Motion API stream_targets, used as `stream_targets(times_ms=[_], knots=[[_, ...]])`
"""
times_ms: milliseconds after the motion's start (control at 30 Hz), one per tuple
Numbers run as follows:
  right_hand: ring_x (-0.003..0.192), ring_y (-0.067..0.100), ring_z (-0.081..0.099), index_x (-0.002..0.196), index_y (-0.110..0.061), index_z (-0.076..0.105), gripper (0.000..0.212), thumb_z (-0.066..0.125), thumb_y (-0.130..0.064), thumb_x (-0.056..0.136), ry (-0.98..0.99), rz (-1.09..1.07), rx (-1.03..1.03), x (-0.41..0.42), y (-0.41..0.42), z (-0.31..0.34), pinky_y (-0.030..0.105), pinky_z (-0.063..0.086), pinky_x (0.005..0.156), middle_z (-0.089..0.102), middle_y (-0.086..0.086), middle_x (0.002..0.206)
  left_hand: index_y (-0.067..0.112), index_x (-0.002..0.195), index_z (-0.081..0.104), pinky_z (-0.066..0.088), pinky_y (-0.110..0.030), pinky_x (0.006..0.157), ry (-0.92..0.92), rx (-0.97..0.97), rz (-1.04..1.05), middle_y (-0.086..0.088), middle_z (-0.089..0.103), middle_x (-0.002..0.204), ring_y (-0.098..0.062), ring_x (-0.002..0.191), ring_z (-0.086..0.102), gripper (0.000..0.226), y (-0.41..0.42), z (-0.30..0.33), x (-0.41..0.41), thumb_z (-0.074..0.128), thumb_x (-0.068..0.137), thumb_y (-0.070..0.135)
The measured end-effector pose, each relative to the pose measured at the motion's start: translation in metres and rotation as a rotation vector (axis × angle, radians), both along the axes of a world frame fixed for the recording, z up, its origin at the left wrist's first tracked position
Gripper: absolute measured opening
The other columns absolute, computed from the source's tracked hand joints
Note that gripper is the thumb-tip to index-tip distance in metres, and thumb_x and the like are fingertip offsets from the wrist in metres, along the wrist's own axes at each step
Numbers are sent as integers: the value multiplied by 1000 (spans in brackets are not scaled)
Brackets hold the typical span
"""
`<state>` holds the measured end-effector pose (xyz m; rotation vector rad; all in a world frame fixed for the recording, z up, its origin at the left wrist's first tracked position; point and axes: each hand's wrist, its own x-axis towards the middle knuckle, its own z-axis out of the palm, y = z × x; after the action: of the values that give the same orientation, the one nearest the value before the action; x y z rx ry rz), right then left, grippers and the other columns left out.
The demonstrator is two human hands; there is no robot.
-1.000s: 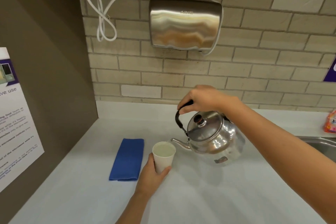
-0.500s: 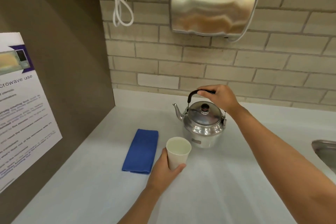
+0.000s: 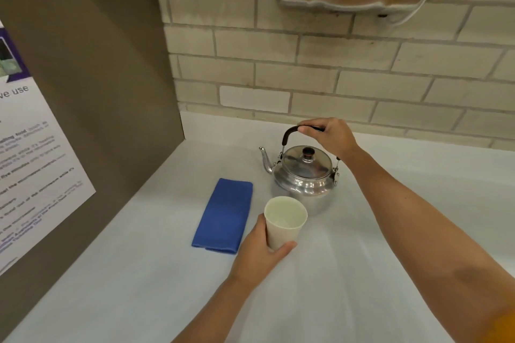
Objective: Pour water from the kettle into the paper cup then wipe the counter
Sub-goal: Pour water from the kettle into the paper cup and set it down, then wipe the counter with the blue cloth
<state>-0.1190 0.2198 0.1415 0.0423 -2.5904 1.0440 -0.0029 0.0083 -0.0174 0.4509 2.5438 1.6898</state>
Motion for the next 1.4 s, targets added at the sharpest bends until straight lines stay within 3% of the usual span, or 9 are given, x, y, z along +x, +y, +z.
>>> stream_targets(times_ms=[167,333,433,500,633,833,1000,1167,1400], knots=[[100,9,63,99,-30,71,25,66,-44,79,6,-2,-26,-2,7,-5,22,46,83,72,-8,107,63,113,30,46,-5,79,-14,-6,-27,27,53,117,10,109,50,67,0,4,1,74,63,55],[105,28,51,129,-29,50,39,50,-40,91,131,-62,237,14,9,3,39,45,87,57,12,106,37,125,28,38,-1,83,1,-118,-140,12,44,127,5,112,44,74,-10,16,4,77,70,36],[104,29,46,132,-24,47,39,48,-29,94,304,-197,198,55,12,-8,43,42,88,52,15,108,27,142,19,27,-10,106,89,-211,-211,12,28,145,4,131,28,78,-35,27,4,68,81,28],[106,28,45,132,-23,46,38,47,-25,94,224,-244,145,94,10,-37,42,40,89,51,12,112,24,147,11,16,-23,117,145,-297,-218,10,15,154,-2,141,12,71,-57,32,0,55,91,23],[114,30,49,128,-18,51,36,51,-19,92,-58,-237,256,167,5,-111,44,43,93,53,10,123,14,145,22,11,-19,113,271,-413,-129,0,20,155,-8,142,12,50,-76,44,-43,39,97,16],[137,20,28,133,-28,42,40,43,-34,94,-188,-258,403,203,-3,-156,39,24,110,38,-1,144,11,147,9,13,-39,117,206,-989,-50,-9,6,159,-27,146,1,51,-67,21,-93,20,101,28],[142,18,16,136,-31,39,41,37,-39,95,-246,-282,419,203,-5,-158,40,14,115,31,-5,150,17,147,15,14,-41,116,348,-929,-34,-12,9,158,-27,146,6,50,-76,11,-59,24,99,31],[144,19,11,136,-30,41,40,36,-38,96,-260,-279,374,207,-9,-155,40,11,116,30,-3,150,39,144,13,4,-37,119,270,-811,-98,-7,-1,159,-20,146,-4,50,-148,1,-3,29,96,46],[144,20,8,136,-27,41,41,33,-38,97,-262,-300,319,231,-22,-156,38,8,117,28,-1,152,14,147,5,2,-41,119,155,-950,107,-17,-5,158,-28,146,-5,56,-142,12,16,23,99,36]])
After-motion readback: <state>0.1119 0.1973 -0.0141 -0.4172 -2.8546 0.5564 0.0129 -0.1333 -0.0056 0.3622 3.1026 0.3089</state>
